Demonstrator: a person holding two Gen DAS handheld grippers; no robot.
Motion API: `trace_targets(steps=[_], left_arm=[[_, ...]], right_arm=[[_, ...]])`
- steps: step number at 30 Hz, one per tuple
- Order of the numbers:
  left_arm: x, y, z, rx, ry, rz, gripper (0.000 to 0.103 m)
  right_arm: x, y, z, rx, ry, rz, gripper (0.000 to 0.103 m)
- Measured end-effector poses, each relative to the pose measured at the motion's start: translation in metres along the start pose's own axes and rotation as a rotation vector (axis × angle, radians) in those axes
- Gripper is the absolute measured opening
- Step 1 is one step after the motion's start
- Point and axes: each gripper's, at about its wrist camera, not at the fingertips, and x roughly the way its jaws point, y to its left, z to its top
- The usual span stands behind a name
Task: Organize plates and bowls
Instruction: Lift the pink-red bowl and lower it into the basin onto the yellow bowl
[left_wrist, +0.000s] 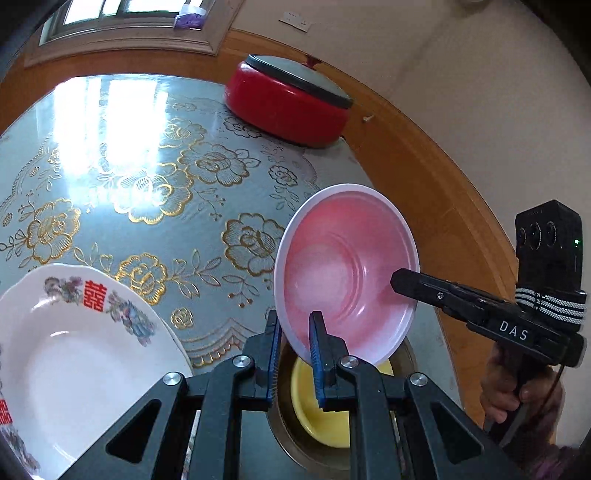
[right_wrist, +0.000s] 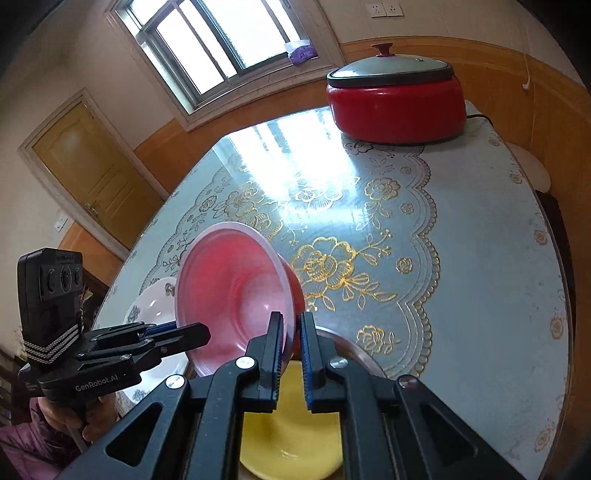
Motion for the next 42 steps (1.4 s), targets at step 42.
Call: trace_targets(steps=[42], left_arm=[[0.017, -0.021, -0.057, 0.106, 0.086, 0.057, 0.020]], right_arm=[[0.011, -0.003, -0.081, -0.087, 0.143, -0.211, 0.015]])
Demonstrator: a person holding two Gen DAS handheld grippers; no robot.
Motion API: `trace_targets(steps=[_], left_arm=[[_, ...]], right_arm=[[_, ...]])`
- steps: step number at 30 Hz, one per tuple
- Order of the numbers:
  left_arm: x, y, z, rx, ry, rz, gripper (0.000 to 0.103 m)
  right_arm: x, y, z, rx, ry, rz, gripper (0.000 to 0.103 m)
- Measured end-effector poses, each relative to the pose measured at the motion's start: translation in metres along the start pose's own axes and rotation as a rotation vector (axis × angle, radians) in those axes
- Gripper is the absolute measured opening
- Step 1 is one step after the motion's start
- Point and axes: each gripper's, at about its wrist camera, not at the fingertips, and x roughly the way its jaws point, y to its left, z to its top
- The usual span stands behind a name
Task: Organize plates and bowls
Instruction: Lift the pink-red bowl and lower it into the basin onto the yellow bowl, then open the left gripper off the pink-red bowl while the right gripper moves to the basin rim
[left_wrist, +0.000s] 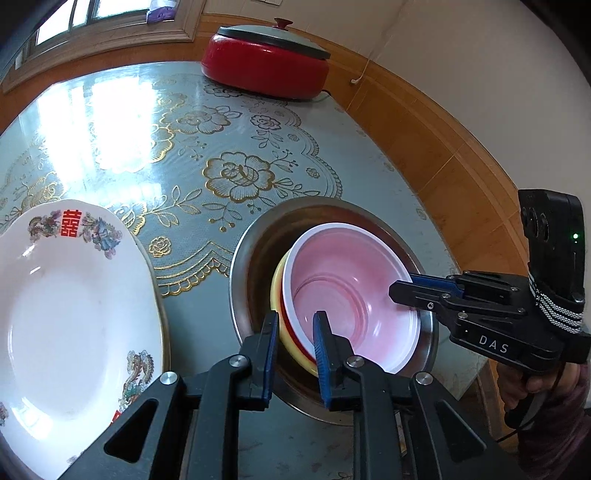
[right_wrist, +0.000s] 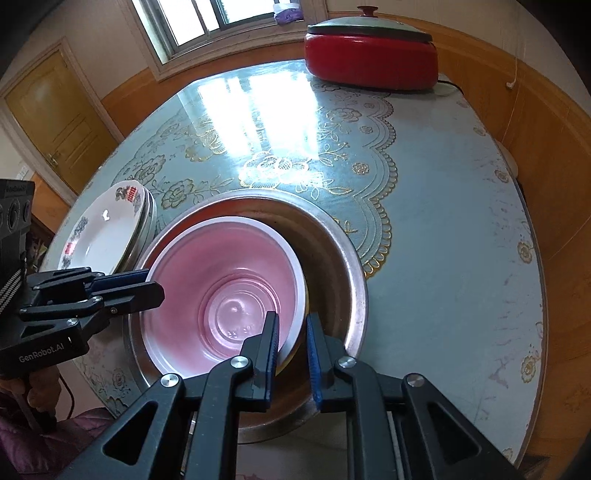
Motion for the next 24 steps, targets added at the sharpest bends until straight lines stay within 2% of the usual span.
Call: trace_targets(steps=[10, 18, 24], left_arm=[[-0.007, -0.002, -0.006, 0.013, -0.038, 0.013, 0.021], [-0.021, -0.002, -0.014, 0.009, -0.079, 0.043, 0.021], [-0.036, 0.015, -0.022, -0.042, -0.111, 0.033, 0.022]], right_arm=[[0.010, 0.012, -0.001, -0.050, -0.015, -0.071, 0.015], [0.012, 0.009, -0.005, -0.024, -0.029, -0.062, 0.018], [-0.001, 0.002, -0.005, 0.028, -0.080, -0.023, 0.023]])
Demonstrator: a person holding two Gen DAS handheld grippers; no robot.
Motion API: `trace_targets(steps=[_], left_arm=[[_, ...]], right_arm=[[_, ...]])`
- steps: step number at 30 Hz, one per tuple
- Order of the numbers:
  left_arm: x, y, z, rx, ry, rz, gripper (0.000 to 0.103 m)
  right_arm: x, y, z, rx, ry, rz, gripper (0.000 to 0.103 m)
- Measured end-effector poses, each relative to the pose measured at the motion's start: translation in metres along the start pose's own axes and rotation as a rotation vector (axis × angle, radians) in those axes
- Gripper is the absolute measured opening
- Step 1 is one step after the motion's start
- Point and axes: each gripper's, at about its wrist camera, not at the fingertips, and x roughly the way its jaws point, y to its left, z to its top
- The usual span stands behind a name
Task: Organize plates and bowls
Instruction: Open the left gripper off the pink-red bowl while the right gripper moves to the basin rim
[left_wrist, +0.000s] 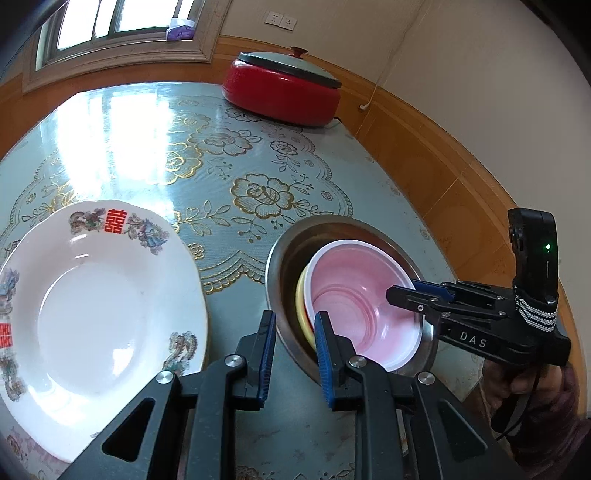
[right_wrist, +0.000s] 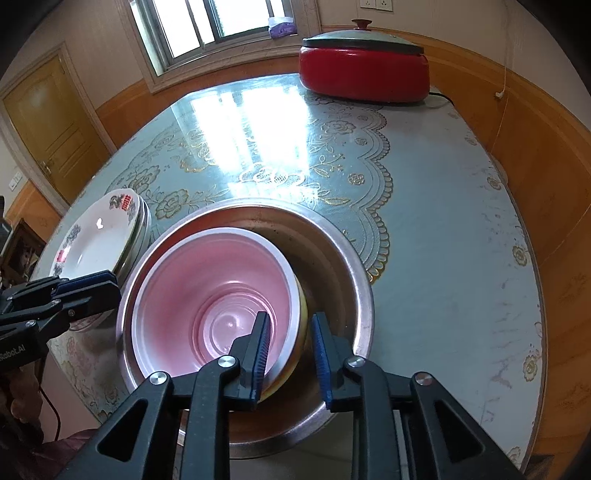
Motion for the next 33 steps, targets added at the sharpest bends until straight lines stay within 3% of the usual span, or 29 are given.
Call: trace_targets(steps=[8, 11, 16, 22, 25, 28, 30, 33], left_arm=[[-0.006, 0.019, -0.015, -0.039, 0.022, 0.001, 0.022], [-0.002, 0.016, -0.018, -0.036, 0.041, -0.019, 0.022], [0.006, 0.008, -0.015, -0.025, 0.044, -0.042, 0.021], [0.022, -0.003, -0.009, -0.006, 0.054, -0.048, 0.021], [0.029, -0.011, -0.006, 0.015, 0.057, -0.056, 0.029], [0.023, -0.020, -0.003, 0.065, 0.016, -0.020, 0.027], [0.016, -0.018, -0.003, 0.069, -0.006, -0.044, 0.029], [0.017, -0.011, -0.002, 0.046, 0.002, -0.029, 0.029]], right_arm=[[-0.025, -0.030, -0.002, 0.112, -0.080, -0.006, 0.023], [-0.026, -0.045, -0.007, 0.170, -0.076, -0.023, 0.023], [-0.016, -0.052, -0.015, 0.237, -0.044, 0.035, 0.026], [-0.004, -0.043, -0.014, 0.226, -0.076, -0.020, 0.017], [0.002, -0.050, -0.009, 0.250, -0.085, -0.066, 0.014], [0.007, -0.066, -0.008, 0.332, -0.048, 0.001, 0.016], [0.009, -0.080, -0.013, 0.405, -0.032, 0.062, 0.024], [0.006, -0.086, -0.022, 0.447, -0.041, 0.078, 0.029]])
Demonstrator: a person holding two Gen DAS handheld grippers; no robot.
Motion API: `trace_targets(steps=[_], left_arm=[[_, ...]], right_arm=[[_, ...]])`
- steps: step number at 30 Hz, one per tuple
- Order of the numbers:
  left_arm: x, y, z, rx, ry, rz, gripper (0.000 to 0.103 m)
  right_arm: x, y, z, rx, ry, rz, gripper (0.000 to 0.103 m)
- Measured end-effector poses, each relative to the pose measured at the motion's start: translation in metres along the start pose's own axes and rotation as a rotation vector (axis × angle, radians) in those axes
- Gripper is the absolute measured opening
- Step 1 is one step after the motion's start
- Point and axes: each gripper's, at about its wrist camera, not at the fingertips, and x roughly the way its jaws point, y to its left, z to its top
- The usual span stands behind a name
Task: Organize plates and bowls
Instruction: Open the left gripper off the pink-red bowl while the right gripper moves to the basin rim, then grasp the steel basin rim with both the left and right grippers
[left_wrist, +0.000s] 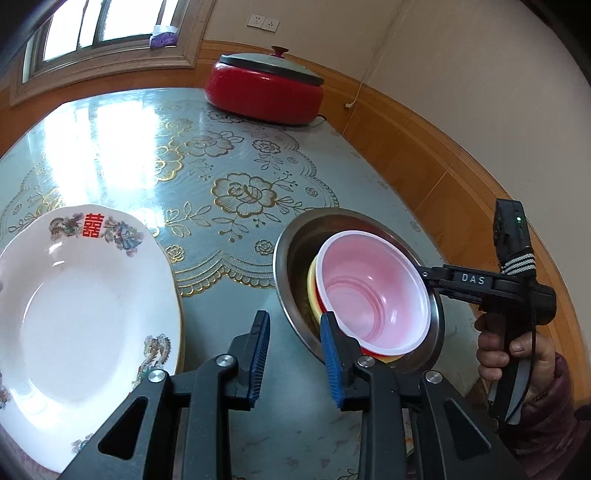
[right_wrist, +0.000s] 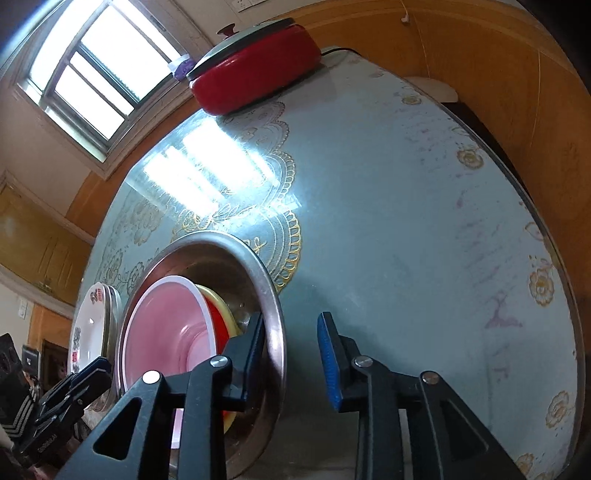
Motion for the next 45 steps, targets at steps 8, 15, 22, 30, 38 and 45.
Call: trace_targets(steps=[8, 15, 22, 30, 38, 45], left_arm=[[0.002, 0.004, -0.006, 0.004, 0.024, -0.019, 0.027], [0.008, -0.002, -0.006, 0.020, 0.048, -0.049, 0.029], [0.022, 0.000, -0.006, -0.014, 0.084, -0.064, 0.045], [0.024, -0.001, -0.006, -0.027, 0.087, -0.068, 0.043], [0.011, 0.002, -0.008, -0.028, 0.077, -0.074, 0.042], [0.011, 0.000, -0.004, -0.025, 0.076, -0.061, 0.029]], right_arm=[[-0.012, 0.010, -0.008, -0.077, -0.036, -0.059, 0.029], [-0.005, 0.021, -0.018, -0.169, -0.007, -0.124, 0.029], [0.007, 0.025, -0.021, -0.192, 0.017, -0.145, 0.029], [0.013, 0.027, -0.021, -0.206, 0.019, -0.141, 0.028], [0.009, 0.016, -0.015, -0.157, 0.013, -0.134, 0.030], [0.002, 0.011, -0.012, -0.113, -0.029, -0.102, 0.034]])
